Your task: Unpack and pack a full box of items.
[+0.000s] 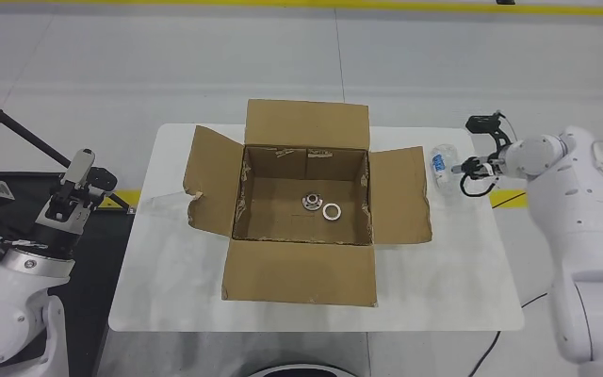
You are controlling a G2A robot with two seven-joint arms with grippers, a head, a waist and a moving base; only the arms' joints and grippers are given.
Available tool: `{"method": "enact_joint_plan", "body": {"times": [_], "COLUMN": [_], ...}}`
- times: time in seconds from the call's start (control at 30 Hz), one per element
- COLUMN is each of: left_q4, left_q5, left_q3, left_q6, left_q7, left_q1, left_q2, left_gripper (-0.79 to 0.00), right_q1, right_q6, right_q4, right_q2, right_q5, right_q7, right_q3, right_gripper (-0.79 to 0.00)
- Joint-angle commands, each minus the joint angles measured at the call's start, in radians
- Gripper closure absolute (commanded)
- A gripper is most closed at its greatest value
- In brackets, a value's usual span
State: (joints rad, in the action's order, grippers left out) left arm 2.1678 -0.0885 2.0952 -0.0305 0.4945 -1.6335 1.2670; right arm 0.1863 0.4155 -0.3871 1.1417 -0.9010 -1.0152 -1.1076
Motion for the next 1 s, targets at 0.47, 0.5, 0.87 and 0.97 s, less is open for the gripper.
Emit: {"method": "enact_joint_plan", "body": {"times": [0.47,0.5,0.87,0.97], "left_q4": [0.0,0.0,0.0,0.0], "left_q5": [0.0,0.0,0.0,0.0], "left_q3": [0.0,0.0,0.0,0.0], "left_q6": [0.0,0.0,0.0,0.0], "left_q7": [0.0,0.0,0.0,0.0], "left_q1": [0.0,0.0,0.0,0.0], "left_q2": [0.0,0.0,0.0,0.0], "left_gripper": [-0.785,-0.785,-0.785,-0.785], "right_q1": [-0.016,-0.015,-0.022,-0.026], "right_q6": [-0.035,-0.036,-0.036,-0.033], "right_q4": [0.051,0.056,0.123,0.139], "right_q2": [0.045,0.049,0.077,0.08], "right_q5": [-0.004,-0.004,-0.004,-0.002], "right_q7": [0.056,0.057,0.072,0.076], "right_q3": [0.066,0.07,0.103,0.106], "right_gripper": [-0.785,-0.785,-0.422,-0.268]}}
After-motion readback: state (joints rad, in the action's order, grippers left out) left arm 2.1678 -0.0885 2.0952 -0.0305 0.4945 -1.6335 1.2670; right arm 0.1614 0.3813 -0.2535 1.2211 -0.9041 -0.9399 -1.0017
